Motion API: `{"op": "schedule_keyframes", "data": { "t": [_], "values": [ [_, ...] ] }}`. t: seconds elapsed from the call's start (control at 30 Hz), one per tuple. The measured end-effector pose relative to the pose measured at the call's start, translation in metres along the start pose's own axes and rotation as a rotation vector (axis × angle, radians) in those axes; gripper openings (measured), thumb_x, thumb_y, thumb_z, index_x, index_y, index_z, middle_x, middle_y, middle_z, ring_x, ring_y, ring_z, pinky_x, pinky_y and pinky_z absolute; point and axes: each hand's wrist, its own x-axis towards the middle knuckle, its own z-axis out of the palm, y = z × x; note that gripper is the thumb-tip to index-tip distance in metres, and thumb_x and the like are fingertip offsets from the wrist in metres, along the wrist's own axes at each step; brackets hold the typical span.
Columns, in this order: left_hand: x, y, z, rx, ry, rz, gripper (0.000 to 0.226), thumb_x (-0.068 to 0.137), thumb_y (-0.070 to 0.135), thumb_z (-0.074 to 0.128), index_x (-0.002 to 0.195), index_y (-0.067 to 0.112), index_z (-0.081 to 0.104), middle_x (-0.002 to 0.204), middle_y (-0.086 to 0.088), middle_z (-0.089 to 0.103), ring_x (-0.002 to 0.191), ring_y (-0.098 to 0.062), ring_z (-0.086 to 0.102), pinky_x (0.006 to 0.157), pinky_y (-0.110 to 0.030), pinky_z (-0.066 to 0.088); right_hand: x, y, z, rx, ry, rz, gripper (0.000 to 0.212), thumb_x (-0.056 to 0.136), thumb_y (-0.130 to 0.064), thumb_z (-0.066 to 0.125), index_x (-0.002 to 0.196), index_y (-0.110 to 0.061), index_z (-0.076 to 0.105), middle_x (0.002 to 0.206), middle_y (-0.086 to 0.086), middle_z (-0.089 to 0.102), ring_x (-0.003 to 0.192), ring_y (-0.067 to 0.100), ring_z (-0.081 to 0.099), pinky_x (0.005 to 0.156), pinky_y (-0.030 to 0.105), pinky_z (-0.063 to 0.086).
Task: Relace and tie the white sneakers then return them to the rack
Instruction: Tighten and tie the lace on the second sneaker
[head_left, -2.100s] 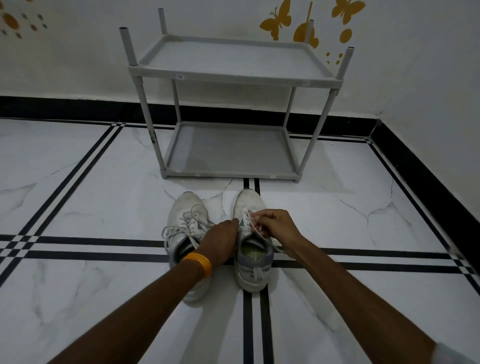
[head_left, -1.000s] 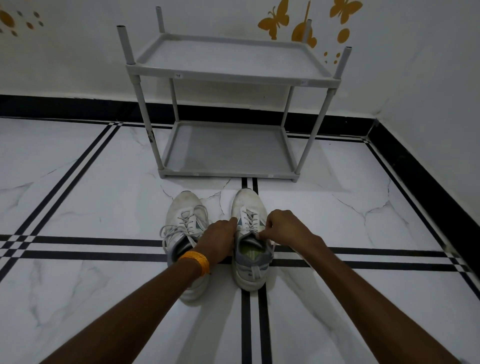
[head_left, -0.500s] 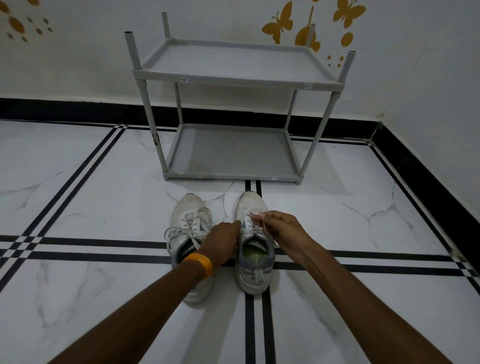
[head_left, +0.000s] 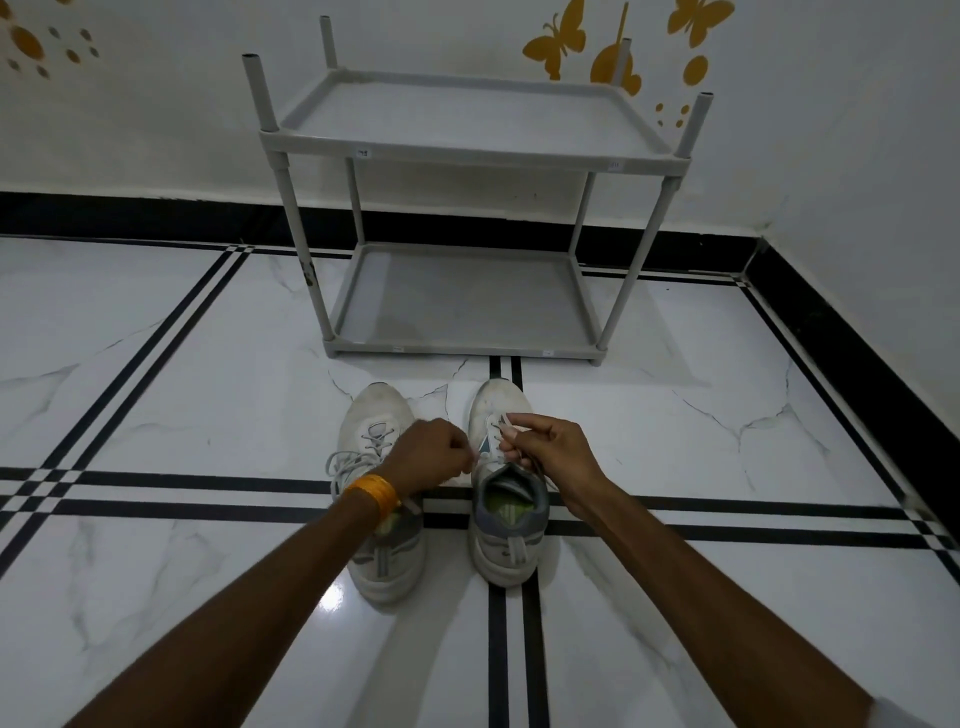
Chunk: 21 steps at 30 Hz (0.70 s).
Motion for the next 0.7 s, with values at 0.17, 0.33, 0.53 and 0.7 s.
{"op": "schedule_keyframes", "data": {
  "t": [0.17,0.33,0.53,0.7],
  "values": [
    [-0.004,0.005,0.010,-0.892,0.011,-0.057,0.023,0.092,0.017,0.059,0.100,0.000,0.072,0.108,-0.011,0.073,0.105,-0.017,0.064,0.088,-0.025,0.049,0.000,0.000,-0.005,-0.037,-0.070,-0.003,0.034,0.089,-0.007,0.066,0.123,-0.009,0.064,0.092,0.021,0.074,0.075,0.020,0.069,0.072,0.026,0.057],
    [-0.004,0.009,0.041,-0.859,0.176,0.140,0.017,0.090,0.015,0.063,0.100,0.006,0.074,0.095,-0.010,0.076,0.092,-0.017,0.071,0.086,-0.026,0.056,-0.001,-0.003,-0.009,-0.083,-0.122,-0.043,0.031,0.088,0.000,0.064,0.118,-0.010,0.067,0.088,0.018,0.074,0.076,0.018,0.070,0.073,0.024,0.057],
    [0.003,0.009,0.051,-0.304,0.422,0.321,0.019,0.089,0.013,0.064,0.105,0.013,0.073,0.099,0.000,0.067,0.090,-0.008,0.062,0.084,-0.012,0.049,-0.002,-0.004,-0.009,-0.100,-0.140,-0.054,0.026,0.087,0.002,0.065,0.106,-0.014,0.069,0.081,0.013,0.073,0.072,0.018,0.069,0.071,0.023,0.058],
    [0.001,0.010,0.050,-0.402,0.476,0.274,0.015,0.087,0.011,0.066,0.100,0.010,0.074,0.095,-0.002,0.069,0.087,-0.008,0.064,0.079,-0.008,0.047,-0.001,-0.004,-0.008,-0.147,-0.172,-0.065,0.023,0.087,0.002,0.065,0.109,-0.007,0.068,0.085,0.019,0.072,0.076,0.022,0.068,0.075,0.026,0.059]
  ]
}}
